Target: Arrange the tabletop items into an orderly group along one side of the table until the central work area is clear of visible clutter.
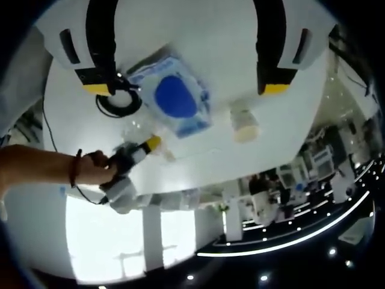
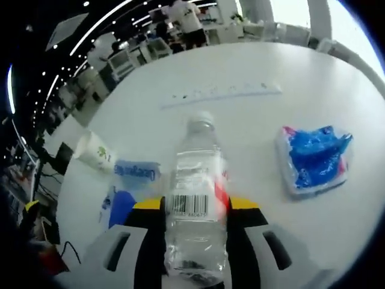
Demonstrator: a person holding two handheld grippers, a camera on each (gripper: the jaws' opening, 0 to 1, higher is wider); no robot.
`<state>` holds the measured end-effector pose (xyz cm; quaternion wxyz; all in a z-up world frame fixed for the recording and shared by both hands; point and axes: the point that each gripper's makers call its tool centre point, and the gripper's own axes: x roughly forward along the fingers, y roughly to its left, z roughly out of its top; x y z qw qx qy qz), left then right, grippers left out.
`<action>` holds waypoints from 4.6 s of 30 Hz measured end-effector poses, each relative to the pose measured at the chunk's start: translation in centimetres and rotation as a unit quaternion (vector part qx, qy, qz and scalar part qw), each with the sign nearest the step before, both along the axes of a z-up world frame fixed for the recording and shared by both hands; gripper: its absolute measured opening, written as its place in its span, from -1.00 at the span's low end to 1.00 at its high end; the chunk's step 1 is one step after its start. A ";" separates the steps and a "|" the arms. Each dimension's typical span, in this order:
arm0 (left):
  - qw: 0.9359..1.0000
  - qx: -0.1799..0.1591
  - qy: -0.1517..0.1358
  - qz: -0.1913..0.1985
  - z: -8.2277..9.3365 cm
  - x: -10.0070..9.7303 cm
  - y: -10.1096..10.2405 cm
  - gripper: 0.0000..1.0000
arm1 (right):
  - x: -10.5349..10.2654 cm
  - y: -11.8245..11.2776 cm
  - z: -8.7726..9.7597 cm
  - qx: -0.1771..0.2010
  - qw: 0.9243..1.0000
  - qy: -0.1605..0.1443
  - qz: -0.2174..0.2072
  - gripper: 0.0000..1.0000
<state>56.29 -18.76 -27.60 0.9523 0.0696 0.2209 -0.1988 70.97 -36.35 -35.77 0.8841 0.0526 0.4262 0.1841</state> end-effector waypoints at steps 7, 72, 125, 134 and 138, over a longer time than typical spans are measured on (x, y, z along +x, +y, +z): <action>1.000 -0.029 0.001 0.005 0.4 0.0 0.2 0.85 | -1.3 2.3 3.2 0.048 0.997 -0.042 0.054 -0.25; 0.935 -0.339 0.101 -0.001 5.9 -0.3 -8.3 -0.09 | -17.0 10.6 13.4 0.158 0.886 -0.259 0.352 -0.22; 0.909 -0.242 -0.012 -0.340 12.3 -5.5 -15.8 -0.28 | -22.1 5.4 15.7 0.268 0.846 -0.185 0.423 -0.01; 0.900 -0.245 -0.015 -0.361 13.2 -5.6 -16.0 -0.27 | -22.5 5.4 16.5 0.286 0.832 -0.202 0.431 -0.15; 0.902 -0.244 -0.010 -0.357 13.3 -5.5 -15.9 -0.26 | -22.5 5.4 16.6 0.284 0.832 -0.210 0.428 -0.18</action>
